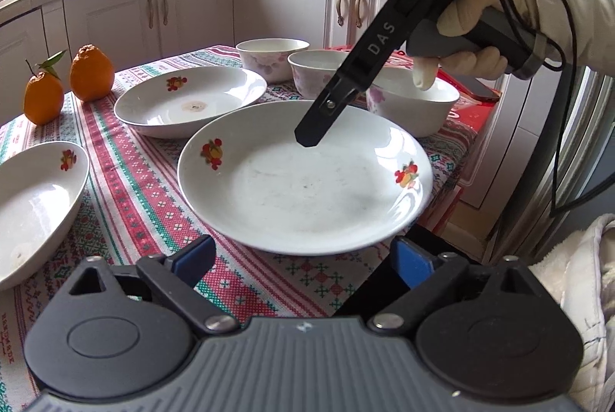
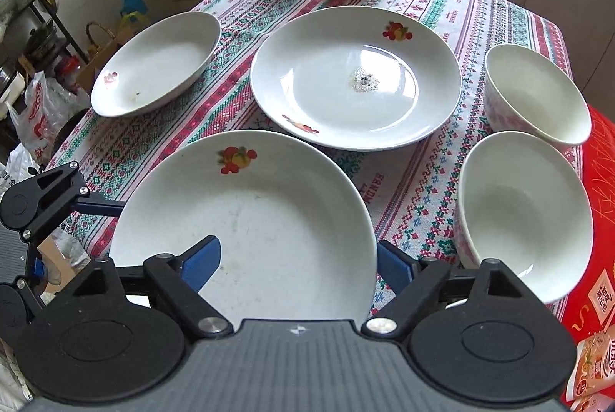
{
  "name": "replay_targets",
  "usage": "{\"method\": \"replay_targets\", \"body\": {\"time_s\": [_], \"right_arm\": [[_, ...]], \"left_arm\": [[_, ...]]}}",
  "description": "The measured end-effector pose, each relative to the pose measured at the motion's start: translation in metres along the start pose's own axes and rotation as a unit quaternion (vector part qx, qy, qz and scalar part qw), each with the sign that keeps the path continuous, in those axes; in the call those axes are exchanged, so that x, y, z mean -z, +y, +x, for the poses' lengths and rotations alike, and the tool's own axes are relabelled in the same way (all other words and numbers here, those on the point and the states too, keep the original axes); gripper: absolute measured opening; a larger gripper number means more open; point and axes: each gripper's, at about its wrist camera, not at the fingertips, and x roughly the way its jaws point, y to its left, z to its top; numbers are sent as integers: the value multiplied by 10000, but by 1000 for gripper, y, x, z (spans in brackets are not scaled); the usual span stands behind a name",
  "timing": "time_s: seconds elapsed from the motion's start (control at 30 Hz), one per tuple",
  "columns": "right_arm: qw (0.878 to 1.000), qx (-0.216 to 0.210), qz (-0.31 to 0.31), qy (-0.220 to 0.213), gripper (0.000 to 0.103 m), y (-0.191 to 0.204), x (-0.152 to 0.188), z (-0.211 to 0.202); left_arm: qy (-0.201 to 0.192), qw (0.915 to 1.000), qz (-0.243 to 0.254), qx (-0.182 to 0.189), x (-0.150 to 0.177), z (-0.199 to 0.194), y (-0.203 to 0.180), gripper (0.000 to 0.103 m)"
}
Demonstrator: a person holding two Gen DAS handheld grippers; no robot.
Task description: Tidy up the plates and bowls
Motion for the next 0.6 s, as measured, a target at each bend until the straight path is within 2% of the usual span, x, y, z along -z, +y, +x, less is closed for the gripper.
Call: {"method": "replay_targets", "body": {"time_s": [0.1, 0.23, 0.6], "right_arm": [[10000, -31, -21, 87, 89, -1, -3, 3], [9997, -86, 79, 214, 83, -7, -6, 10], [9991, -318, 242, 154, 83, -9, -9, 10]], "left_arm": [[-1, 10000, 3, 62, 0, 1, 0, 91], [-10, 9999, -31, 117, -1, 3, 1, 89], [72, 9999, -94, 105, 0, -5, 5, 90]]}}
